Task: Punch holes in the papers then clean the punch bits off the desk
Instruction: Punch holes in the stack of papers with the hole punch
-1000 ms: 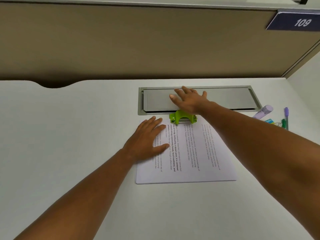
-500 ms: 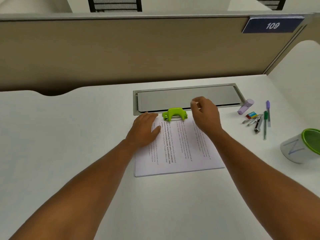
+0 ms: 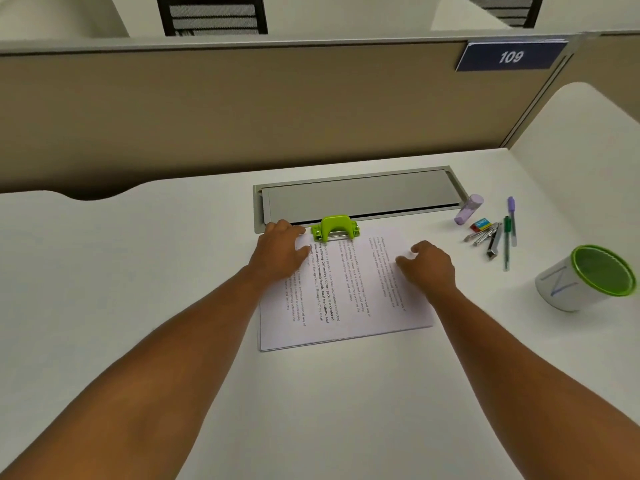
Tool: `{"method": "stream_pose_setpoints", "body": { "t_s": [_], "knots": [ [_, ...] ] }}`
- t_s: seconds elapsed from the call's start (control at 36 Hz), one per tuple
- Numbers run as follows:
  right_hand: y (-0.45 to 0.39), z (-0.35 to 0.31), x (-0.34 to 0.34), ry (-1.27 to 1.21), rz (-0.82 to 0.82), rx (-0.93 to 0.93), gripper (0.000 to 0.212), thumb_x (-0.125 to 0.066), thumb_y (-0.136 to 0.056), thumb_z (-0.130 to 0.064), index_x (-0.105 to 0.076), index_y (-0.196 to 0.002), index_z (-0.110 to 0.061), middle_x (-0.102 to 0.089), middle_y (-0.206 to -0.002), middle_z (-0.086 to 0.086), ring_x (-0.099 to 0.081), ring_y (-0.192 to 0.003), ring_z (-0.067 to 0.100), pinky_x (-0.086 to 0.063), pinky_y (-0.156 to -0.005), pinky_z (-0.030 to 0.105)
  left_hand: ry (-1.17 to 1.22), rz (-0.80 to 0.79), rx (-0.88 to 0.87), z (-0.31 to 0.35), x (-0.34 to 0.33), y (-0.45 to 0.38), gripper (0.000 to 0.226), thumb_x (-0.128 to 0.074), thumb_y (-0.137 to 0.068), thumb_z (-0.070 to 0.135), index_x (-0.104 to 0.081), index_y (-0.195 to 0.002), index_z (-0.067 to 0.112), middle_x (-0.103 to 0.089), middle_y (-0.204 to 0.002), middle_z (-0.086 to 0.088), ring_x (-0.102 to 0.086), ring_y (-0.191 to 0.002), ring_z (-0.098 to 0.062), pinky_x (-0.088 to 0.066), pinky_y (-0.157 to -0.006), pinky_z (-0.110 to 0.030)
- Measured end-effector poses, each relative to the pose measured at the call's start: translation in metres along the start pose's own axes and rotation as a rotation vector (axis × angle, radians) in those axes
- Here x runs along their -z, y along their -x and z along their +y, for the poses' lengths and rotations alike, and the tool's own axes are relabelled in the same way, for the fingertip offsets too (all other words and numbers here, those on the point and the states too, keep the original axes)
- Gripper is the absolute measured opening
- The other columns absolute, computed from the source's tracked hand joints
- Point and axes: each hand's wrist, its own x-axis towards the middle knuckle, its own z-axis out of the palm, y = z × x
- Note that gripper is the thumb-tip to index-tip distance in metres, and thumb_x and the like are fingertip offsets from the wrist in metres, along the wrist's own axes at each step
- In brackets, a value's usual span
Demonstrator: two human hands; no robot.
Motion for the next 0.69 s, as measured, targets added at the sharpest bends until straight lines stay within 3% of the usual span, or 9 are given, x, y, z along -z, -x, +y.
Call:
{"method": "stream_pose_setpoints", "body": {
  "t_s": [0.22,0.25,0.31,0.33,0.39,0.69],
  "knots": [
    [-0.002,0.006,-0.001,-0.051,-0.039,-0.057,0.044,-0.064,-0.090,-0.032,-0.056,-0.128,-0.011,-0.061,-0.127,0.007,-0.056,-0.118,0.027,-0.044,-0.096,0.035,-0.023,-0.048,0.025,0.004,0.001,-0.003,0.052,-0.062,-0.092,0.040,-0.052,-0.140,0.021,-0.047,-0.138,-0.008,-0.038,-0.131,-0.027,-0.036,-0.107,-0.041],
    [-0.002,0.007,-0.001,-0.063,-0.037,-0.060,0.038,-0.064,-0.090,-0.031,-0.059,-0.122,-0.011,-0.063,-0.120,0.006,-0.058,-0.113,0.027,-0.045,-0.092,0.034,-0.023,-0.053,0.029,0.005,0.002,-0.003,0.052,-0.063,-0.092,0.040,-0.052,-0.139,0.021,-0.048,-0.137,-0.009,-0.038,-0.130,-0.027,-0.036,-0.107,-0.041],
    [-0.003,0.008,-0.002,-0.070,-0.030,-0.062,0.011,-0.063,-0.088,-0.026,-0.059,-0.091,-0.015,-0.059,-0.087,0.005,-0.058,-0.085,0.024,-0.044,-0.071,0.028,-0.022,-0.062,0.041,0.006,0.004,-0.003,0.051,-0.066,-0.090,0.039,-0.054,-0.137,0.021,-0.048,-0.135,-0.009,-0.039,-0.130,-0.028,-0.037,-0.106,-0.041],
    [-0.004,0.008,-0.002,-0.079,-0.026,-0.060,0.015,-0.062,-0.086,-0.023,-0.053,-0.076,-0.017,-0.052,-0.072,0.002,-0.053,-0.070,0.022,-0.038,-0.059,0.026,-0.026,-0.066,0.046,0.006,0.004,-0.003,0.051,-0.067,-0.089,0.040,-0.055,-0.135,0.022,-0.049,-0.134,-0.009,-0.040,-0.129,-0.028,-0.038,-0.106,-0.041],
    [-0.004,0.008,-0.003,-0.082,-0.021,-0.071,0.028,-0.062,-0.085,-0.021,-0.044,-0.063,-0.018,-0.045,-0.060,-0.001,-0.045,-0.056,0.018,-0.028,-0.050,0.025,-0.038,-0.072,0.058,0.007,0.005,-0.003,0.049,-0.068,-0.088,0.041,-0.056,-0.132,0.023,-0.049,-0.133,-0.008,-0.040,-0.128,-0.027,-0.039,-0.105,-0.041],
    [0.002,0.012,0.002,-0.109,-0.044,-0.096,0.019,-0.061,-0.083,-0.021,-0.053,-0.066,-0.018,-0.058,-0.068,0.003,-0.057,-0.064,0.022,-0.034,-0.052,0.024,-0.073,-0.167,0.103,0.010,0.009,0.000,0.045,-0.071,-0.084,0.043,-0.061,-0.124,0.025,-0.057,-0.127,-0.004,-0.044,-0.124,-0.025,-0.044,-0.100,-0.041]
  ]
}}
